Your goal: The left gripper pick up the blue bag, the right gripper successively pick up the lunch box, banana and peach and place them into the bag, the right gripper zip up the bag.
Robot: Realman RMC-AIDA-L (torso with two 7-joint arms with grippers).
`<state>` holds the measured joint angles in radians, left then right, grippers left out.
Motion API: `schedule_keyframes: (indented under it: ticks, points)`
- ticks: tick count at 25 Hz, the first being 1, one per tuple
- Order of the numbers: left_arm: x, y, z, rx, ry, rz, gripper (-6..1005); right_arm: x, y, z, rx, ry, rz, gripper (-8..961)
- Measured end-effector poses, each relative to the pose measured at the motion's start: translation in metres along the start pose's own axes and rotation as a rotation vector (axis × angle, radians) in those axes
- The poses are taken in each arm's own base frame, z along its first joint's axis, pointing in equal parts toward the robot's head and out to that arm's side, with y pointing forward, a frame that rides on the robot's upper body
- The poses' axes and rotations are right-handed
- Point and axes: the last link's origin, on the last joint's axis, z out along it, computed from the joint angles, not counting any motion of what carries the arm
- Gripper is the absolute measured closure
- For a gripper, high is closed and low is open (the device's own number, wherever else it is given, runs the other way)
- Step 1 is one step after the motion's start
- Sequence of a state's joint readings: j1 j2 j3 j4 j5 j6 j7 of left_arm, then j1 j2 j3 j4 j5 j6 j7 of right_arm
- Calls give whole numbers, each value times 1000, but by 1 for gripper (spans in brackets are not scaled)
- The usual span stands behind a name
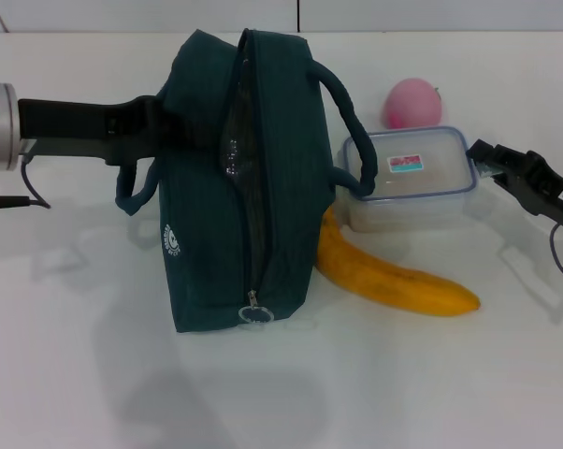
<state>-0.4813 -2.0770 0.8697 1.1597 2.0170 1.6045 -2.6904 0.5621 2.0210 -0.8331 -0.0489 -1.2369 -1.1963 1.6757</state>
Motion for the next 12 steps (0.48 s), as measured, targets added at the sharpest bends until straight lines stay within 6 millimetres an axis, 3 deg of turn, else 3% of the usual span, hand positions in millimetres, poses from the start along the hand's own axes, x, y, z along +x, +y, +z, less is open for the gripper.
schedule_keyframes:
  ticks: [1, 4, 12]
  points:
    - [0, 0, 0, 0, 0, 1, 976, 0, 0, 0, 2, -3, 3, 640]
    - [0, 0, 0, 0, 0, 3, 976, -1, 0, -1, 1, -15, 17, 812]
    - [0, 0, 0, 1, 0, 10, 976, -6, 1, -1, -10, -40, 70, 835]
